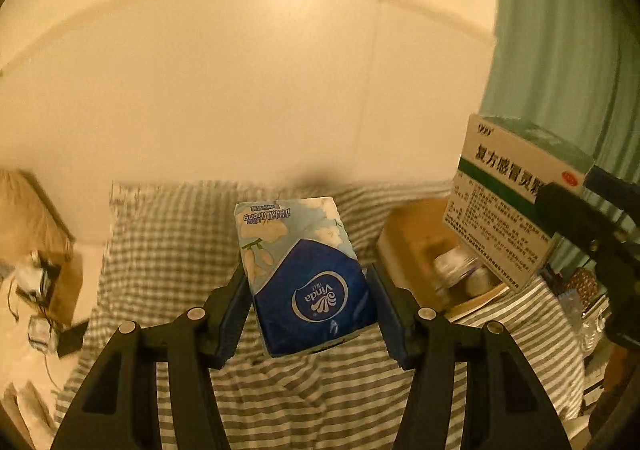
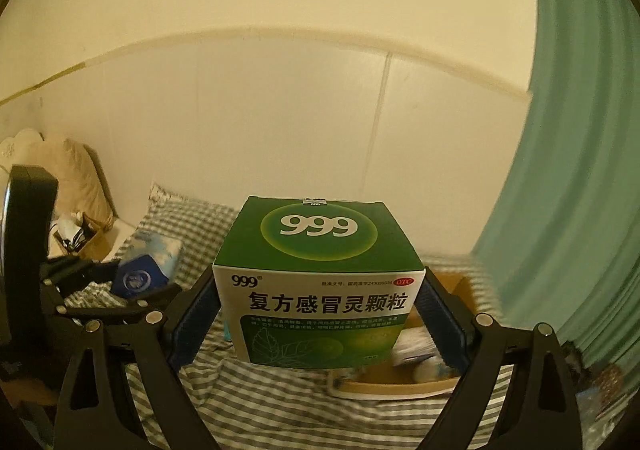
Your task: Organize objects
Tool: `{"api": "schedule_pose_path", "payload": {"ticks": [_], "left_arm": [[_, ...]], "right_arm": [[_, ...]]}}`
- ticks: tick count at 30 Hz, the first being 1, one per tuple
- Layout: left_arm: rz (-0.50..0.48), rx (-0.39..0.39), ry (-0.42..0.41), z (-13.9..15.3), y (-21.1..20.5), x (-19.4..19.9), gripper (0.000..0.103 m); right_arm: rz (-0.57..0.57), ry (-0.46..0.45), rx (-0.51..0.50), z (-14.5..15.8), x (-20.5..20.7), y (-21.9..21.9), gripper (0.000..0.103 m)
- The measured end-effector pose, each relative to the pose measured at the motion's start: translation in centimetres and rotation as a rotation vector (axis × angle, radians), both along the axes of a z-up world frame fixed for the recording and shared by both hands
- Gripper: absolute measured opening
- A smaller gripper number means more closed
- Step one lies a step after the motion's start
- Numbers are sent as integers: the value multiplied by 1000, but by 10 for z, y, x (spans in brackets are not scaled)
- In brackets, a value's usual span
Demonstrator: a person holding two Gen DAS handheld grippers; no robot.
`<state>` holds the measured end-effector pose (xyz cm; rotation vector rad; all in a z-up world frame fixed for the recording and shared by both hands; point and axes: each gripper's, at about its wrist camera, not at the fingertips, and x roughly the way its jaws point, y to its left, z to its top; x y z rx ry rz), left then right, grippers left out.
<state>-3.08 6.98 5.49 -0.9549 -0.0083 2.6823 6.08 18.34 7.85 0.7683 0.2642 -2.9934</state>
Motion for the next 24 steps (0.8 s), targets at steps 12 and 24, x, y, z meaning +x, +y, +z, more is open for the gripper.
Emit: {"api": "schedule_pose_path", "payload": {"ticks": [12, 24], "left_arm": [[-114, 21, 116, 64, 70, 17, 59], [-191, -8, 35, 23, 138, -38, 59]], "right_arm": [[-85, 56, 53, 54, 14, 79, 93], [-154, -99, 2, -1, -48, 162, 92]]}}
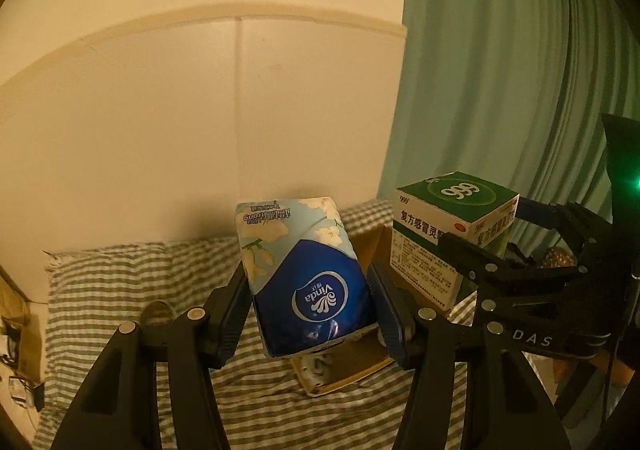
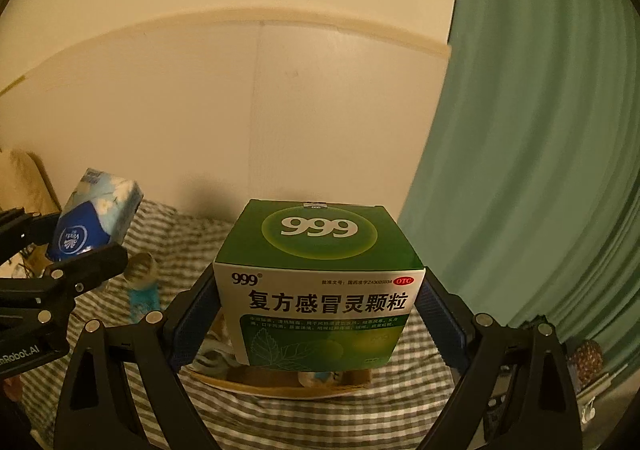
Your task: Organize objects
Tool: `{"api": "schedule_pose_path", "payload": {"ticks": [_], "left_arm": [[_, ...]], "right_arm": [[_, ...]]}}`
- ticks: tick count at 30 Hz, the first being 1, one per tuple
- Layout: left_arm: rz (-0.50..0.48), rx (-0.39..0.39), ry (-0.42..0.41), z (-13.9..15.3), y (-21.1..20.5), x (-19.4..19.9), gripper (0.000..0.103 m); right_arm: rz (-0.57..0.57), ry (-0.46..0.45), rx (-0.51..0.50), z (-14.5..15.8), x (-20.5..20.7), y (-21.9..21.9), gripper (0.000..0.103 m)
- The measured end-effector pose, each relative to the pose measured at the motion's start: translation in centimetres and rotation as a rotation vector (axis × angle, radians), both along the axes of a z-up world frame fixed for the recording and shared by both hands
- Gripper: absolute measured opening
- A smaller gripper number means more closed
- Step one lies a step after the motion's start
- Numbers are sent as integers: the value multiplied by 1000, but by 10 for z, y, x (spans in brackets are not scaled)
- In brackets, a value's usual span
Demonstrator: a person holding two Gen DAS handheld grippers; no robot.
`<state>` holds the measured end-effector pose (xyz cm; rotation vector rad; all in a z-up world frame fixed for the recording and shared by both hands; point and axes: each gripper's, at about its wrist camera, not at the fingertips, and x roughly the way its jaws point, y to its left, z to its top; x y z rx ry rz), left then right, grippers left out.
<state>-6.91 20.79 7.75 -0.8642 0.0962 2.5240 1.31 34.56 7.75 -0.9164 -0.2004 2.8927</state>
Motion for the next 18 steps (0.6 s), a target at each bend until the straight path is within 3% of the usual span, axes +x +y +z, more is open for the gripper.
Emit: {"api": "schedule_pose_path", "payload": {"ticks": [10, 18], "left_arm": [[-29, -51, -89, -47, 51, -27, 59], [-23, -94, -128, -71, 64, -41, 59]], "right_arm": [[-39, -98, -96, -43, -30, 40, 92], [-39, -137, -80, -60, -63, 40, 92]]}}
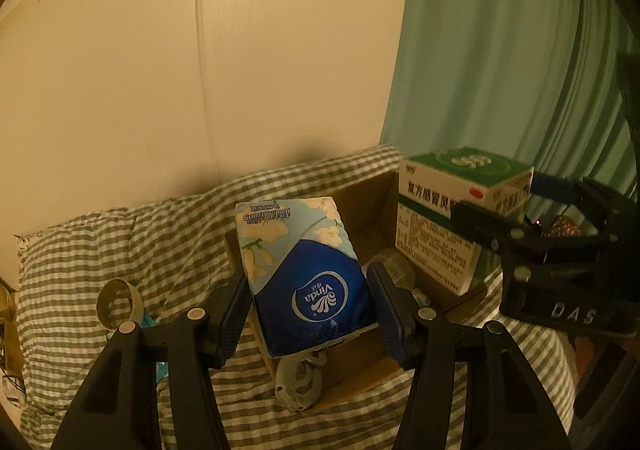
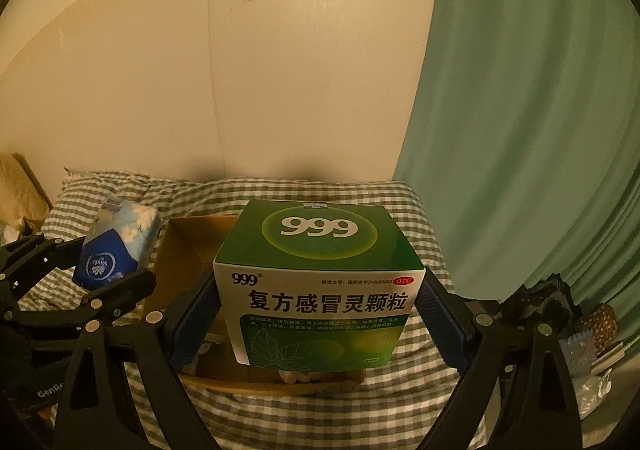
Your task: Organize objects
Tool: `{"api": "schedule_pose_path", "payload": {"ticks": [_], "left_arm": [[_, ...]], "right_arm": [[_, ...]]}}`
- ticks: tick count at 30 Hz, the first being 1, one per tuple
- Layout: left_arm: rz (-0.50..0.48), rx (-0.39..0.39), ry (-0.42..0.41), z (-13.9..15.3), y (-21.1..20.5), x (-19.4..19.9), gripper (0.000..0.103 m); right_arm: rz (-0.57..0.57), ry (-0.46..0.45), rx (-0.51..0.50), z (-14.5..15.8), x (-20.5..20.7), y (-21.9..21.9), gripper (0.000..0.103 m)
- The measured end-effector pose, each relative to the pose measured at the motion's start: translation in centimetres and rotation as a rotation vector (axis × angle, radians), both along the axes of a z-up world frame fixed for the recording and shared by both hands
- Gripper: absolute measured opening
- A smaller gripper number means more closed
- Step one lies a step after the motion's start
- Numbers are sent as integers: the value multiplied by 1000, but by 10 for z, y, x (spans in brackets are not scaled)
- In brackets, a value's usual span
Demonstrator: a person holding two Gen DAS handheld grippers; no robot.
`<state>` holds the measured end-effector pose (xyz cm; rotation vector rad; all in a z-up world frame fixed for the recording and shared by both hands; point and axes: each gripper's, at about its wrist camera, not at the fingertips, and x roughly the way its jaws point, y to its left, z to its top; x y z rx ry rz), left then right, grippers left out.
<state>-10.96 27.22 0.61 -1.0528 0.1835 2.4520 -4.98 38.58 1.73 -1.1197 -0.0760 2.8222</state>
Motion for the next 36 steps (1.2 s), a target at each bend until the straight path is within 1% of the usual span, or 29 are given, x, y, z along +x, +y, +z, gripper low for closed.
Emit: {"api": "schedule_pose_path", "payload": {"ticks": [6, 8, 11, 13, 14, 15, 18, 20, 22, 24, 27, 31, 36], "left_arm": [[-12, -20, -35, -17, 5, -11, 59], [-15, -13, -40, -19, 3, -16, 60], [-6, 7, -50, -19, 0, -21, 67], [6, 17, -47, -16, -4, -21, 83], [13, 21, -41, -14, -6, -20, 85], [18, 25, -34, -11, -8, -18, 87], [32, 24, -24, -3, -19, -10, 90], [50, 17, -5, 6, -31, -5, 92], [68, 15, 19, 18, -43, 4, 97], [85, 14, 37, 27, -57, 8, 99], [115, 7, 62, 37, -86, 15, 100], [160, 2, 94, 47, -127, 31, 103], [202, -9, 128, 60, -171, 44, 103]], "right_arm": [[15, 0, -44, -12, -23, -9, 93], [19, -6, -62, -15, -29, -13, 93], [21, -13, -89, -17, -34, -18, 93], [11, 3, -99, -15, -32, -16, 97], [1, 20, -96, -16, -30, -11, 101], [-6, 30, -91, -13, -29, -10, 103], [-13, 53, -87, -4, -21, -9, 103], [-17, 62, -88, 5, -14, -13, 103], [-12, 74, -75, 13, -4, -18, 103], [-4, 89, -60, 20, 3, -28, 103], [-2, 119, -59, 32, 22, -41, 103], [-10, 144, -91, 38, 52, -59, 103], [9, 147, -33, 45, 81, -95, 103]]}}
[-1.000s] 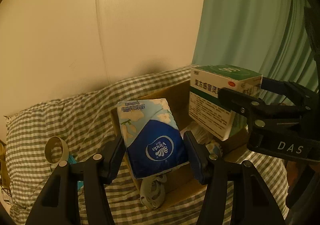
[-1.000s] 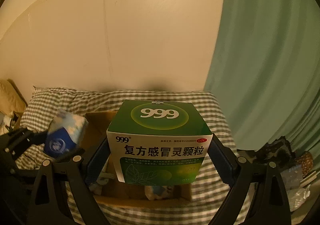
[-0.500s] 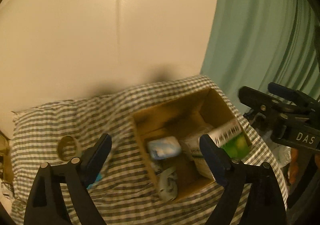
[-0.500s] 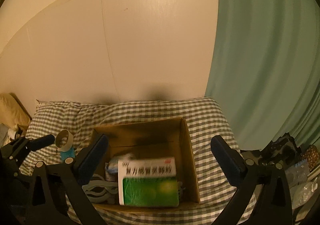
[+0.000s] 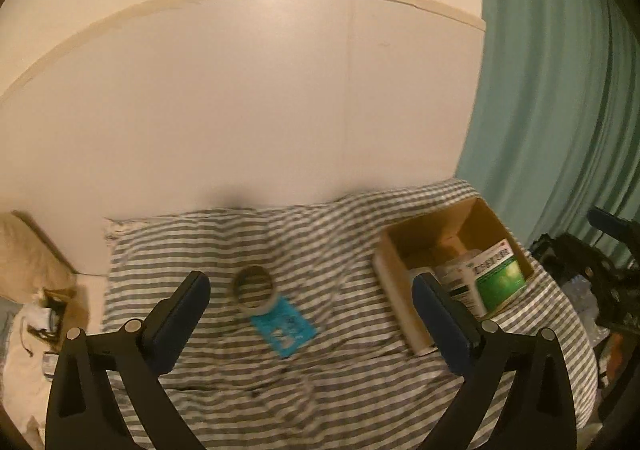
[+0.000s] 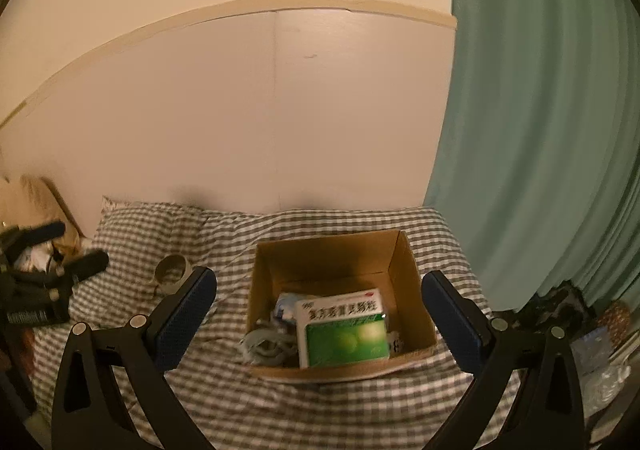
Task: Organize objects
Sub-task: 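Move both tools to the bed and grasp the blue blister pack with the right tool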
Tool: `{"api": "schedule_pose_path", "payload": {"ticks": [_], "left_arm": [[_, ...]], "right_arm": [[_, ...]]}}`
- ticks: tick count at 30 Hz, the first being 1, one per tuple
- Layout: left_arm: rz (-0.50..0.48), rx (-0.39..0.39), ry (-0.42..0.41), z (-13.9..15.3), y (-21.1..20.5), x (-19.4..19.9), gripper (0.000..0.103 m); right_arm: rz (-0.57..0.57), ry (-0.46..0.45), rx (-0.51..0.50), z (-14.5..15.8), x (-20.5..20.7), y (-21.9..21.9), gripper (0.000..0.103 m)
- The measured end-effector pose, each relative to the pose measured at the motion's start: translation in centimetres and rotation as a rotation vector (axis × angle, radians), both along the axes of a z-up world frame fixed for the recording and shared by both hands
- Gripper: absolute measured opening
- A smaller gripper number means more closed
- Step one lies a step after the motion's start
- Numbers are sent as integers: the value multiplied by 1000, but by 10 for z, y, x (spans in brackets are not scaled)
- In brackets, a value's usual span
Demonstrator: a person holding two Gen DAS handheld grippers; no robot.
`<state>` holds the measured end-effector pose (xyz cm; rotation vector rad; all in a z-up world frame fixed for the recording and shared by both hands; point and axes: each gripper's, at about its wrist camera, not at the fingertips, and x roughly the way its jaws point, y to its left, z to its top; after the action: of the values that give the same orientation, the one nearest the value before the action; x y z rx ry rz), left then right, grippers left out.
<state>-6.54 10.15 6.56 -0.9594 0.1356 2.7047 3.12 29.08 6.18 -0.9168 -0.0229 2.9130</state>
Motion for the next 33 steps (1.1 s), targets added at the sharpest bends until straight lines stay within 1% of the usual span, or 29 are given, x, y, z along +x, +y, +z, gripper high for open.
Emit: {"api": "schedule_pose_path", "payload": {"ticks": [4, 7, 10, 13, 15, 18, 21, 25, 28, 31, 33], "left_arm": [[38, -2, 34, 11, -40, 11, 103], [61, -10, 60, 11, -64, 19, 103], [87, -16, 65, 1, -85, 23, 103], [118, -24, 44, -21, -105, 20, 103], [148, -31, 23, -41, -119, 16, 103], [181, -23, -11, -71, -137, 9, 103], [216, -20, -55, -101, -154, -2, 103], [231, -35, -110, -137, -164, -20, 103], [233, -52, -153, -156, -167, -36, 103], [245, -59, -163, -169, -168, -51, 103], [249, -60, -174, -177, -168, -59, 103]], "right_arm": [[43, 25, 41, 6, 24, -35, 103], [62, 32, 75, 5, 29, -62, 103], [95, 16, 63, -3, 25, -90, 103], [127, -7, 53, -14, 14, -116, 103], [152, -36, 58, -31, 1, -138, 103], [175, -82, 54, -56, -16, -161, 103], [188, -136, 60, -91, -39, -180, 103], [204, -214, 90, -140, -71, -203, 103], [218, -270, 112, -173, -99, -213, 101], [220, -351, 141, -205, -135, -219, 99], [223, -380, 133, -220, -155, -219, 99]]}}
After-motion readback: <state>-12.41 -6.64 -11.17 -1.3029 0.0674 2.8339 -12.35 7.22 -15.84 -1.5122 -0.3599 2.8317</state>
